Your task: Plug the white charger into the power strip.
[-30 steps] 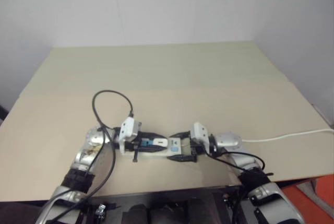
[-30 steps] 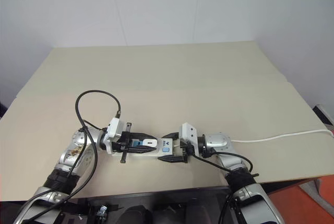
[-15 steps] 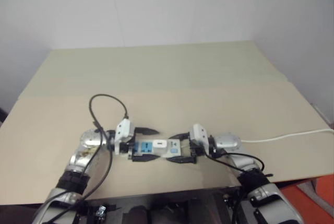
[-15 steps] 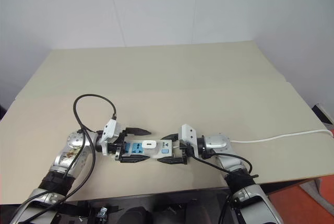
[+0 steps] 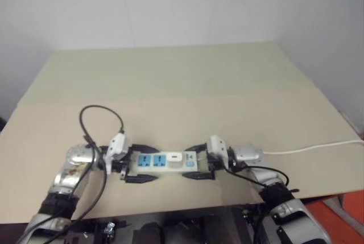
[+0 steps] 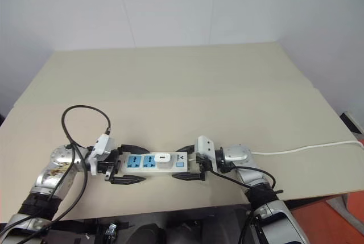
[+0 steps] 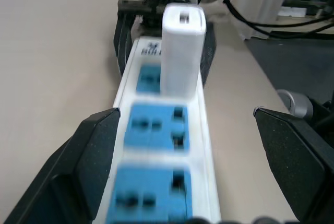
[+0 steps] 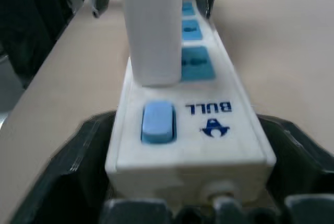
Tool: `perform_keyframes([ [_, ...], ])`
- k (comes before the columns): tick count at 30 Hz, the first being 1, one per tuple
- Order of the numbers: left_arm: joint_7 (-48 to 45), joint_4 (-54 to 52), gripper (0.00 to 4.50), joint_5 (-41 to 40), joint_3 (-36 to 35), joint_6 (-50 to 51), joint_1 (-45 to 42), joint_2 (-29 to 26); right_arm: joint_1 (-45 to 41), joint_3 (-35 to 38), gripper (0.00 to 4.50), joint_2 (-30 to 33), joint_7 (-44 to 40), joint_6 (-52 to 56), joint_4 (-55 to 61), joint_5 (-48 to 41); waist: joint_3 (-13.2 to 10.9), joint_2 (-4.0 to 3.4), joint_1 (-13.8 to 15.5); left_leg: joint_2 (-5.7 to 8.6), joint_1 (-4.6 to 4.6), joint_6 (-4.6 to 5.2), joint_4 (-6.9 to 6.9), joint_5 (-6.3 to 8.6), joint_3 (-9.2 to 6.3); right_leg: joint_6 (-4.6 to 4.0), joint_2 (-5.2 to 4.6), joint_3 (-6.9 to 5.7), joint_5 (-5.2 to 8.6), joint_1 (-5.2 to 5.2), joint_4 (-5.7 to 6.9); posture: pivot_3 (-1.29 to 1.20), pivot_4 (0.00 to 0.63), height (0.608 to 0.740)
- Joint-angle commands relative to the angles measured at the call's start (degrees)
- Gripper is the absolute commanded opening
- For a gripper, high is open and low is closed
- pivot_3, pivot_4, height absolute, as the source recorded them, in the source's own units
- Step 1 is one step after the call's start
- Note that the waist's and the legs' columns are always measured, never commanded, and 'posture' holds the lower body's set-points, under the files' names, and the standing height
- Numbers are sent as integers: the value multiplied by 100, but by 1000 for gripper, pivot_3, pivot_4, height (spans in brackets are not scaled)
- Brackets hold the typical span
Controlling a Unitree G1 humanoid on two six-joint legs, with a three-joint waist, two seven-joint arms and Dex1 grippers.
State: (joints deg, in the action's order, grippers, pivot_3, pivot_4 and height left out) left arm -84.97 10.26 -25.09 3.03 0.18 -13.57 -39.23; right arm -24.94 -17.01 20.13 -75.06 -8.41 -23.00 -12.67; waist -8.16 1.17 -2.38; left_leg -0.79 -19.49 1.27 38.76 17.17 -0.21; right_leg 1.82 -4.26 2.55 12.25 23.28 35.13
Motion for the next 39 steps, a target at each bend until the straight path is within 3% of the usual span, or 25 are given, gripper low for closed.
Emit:
perform_keyframes([
  [1, 76, -292, 4500, -327, -468, 305, 100, -257, 124, 146, 4462, 102, -90, -47, -3, -77, -5, 7, 6, -2, -6, 0, -2, 0, -2, -1, -1, -2, 0, 3, -3, 0, 150, 740],
  [9, 172, -721, 4500, -651, -1793, 377, 1297, -979, 832, 1091, 4462, 1231, -520, 171, 1041, -881, -40, 10, 136, 1, -107, 0, 8, 0, -2, 7, -26, -5, -4, 99, -6, 0, 150, 740],
  [16, 202, -891, 4500, -723, -2501, 368, 1998, -1227, 1560, 1863, 4462, 2142, -673, 192, 1899, -1309, -100, -2, 161, 0, -110, 0, 7, 0, 11, 3, -16, -10, -4, 99, -7, 0, 150, 740],
  [39, 361, -841, 4500, -625, -2214, 352, 1657, -1113, 2170, 2194, 4462, 2359, -167, 321, 2573, -1325, -115, 15, 157, 5, -110, -1, 12, 0, 40, 2, -11, -10, -5, 96, -4, 0, 150, 740],
])
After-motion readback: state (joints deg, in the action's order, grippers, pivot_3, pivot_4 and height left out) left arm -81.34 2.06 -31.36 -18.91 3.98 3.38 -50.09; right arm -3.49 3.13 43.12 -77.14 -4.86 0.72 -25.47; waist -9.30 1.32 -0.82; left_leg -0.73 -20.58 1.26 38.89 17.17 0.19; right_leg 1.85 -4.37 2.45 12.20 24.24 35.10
